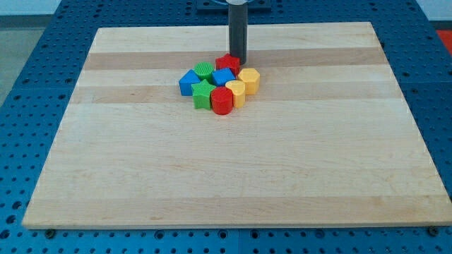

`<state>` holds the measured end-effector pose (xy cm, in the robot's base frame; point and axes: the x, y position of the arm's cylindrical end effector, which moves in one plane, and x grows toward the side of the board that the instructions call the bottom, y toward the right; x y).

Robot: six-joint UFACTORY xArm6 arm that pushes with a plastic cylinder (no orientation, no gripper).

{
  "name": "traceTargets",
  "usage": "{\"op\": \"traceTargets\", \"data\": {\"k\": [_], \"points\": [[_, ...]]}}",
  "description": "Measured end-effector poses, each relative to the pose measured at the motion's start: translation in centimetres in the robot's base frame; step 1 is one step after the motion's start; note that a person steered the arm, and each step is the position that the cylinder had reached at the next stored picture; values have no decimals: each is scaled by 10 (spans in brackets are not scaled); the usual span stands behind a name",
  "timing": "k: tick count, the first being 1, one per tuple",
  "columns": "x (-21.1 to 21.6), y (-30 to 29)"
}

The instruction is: Slide the red star towards the top left side of the board

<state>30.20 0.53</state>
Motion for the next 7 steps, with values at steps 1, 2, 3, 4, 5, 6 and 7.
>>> {"op": "traceTargets", "data": {"k": [1,2,3,4,5,6,7], "points": [[0,3],[0,13],[10,27],[26,29],[33,11],[15,-39],[-7,-86]]}}
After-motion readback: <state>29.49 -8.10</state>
